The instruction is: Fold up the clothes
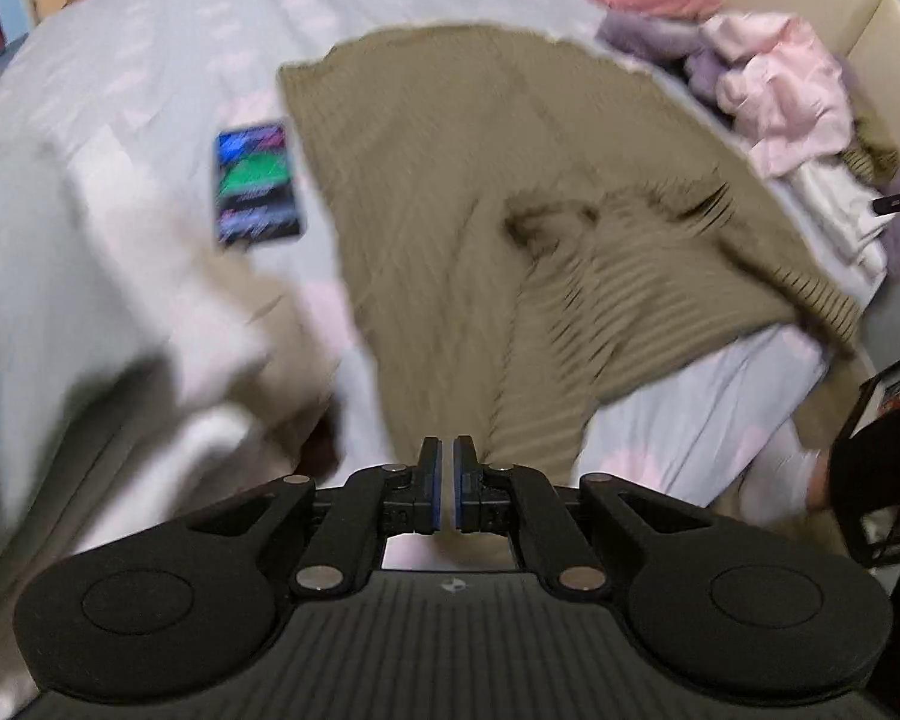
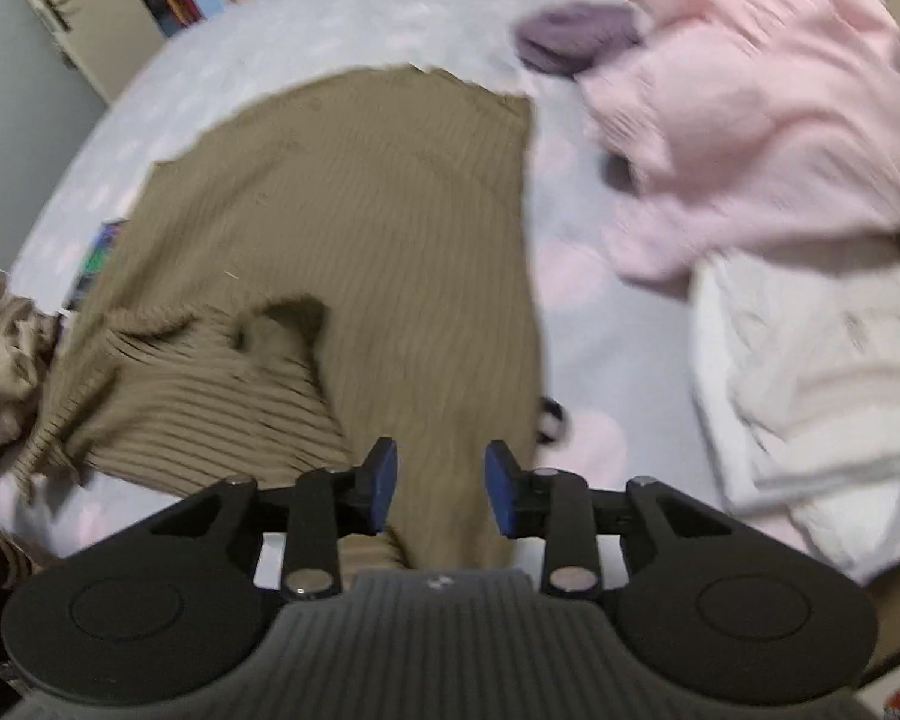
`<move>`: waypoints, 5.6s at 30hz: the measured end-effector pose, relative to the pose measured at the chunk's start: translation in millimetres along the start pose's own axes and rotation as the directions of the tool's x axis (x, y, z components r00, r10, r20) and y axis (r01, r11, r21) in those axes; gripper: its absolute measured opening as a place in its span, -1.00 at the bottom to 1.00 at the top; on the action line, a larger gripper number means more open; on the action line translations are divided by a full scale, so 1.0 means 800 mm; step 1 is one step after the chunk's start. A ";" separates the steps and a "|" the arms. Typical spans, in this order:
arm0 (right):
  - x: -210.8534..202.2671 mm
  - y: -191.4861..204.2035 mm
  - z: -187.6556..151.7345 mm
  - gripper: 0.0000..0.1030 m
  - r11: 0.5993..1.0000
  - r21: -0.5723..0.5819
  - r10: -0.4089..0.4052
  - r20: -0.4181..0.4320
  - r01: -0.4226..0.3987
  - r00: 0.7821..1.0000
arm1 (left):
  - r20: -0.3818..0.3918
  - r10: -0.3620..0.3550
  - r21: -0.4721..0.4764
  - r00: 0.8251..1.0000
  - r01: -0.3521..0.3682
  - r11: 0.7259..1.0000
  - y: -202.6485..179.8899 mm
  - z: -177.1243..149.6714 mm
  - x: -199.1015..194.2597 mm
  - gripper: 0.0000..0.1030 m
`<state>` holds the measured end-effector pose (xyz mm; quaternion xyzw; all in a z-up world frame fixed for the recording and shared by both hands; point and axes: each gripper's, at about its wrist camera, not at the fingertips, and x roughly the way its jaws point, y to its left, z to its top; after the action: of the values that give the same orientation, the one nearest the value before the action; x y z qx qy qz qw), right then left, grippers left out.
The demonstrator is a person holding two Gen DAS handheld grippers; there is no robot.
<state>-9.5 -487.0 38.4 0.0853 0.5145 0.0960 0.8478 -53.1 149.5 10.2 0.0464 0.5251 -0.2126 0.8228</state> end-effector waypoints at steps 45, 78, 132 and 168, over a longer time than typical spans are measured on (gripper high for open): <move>0.084 0.128 0.014 -0.96 0.832 -0.354 0.449 -0.021 -0.427 0.893 | 0.108 -0.462 0.161 0.880 0.443 0.882 -0.071 0.067 0.123 -0.99; 0.134 0.006 -0.011 0.14 0.995 -0.068 -0.079 -0.054 0.075 0.995 | 0.018 0.108 0.050 0.994 -0.109 0.993 -0.008 0.018 0.135 -0.20; 0.162 0.290 -0.038 -0.12 0.761 -0.623 0.158 -0.095 -0.182 0.983 | -0.129 -0.014 -0.110 0.992 0.000 0.994 0.009 -0.072 0.126 -0.17; 0.159 0.376 -0.102 0.08 0.479 -0.836 0.065 -0.270 -0.268 0.961 | -0.039 -0.044 -0.057 0.998 0.042 0.998 0.001 -0.087 0.102 -0.17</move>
<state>-47.3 -160.3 -34.5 -0.3114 0.4687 0.4310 0.7054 -82.7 146.2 -92.6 0.0165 0.5483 -0.2145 0.8081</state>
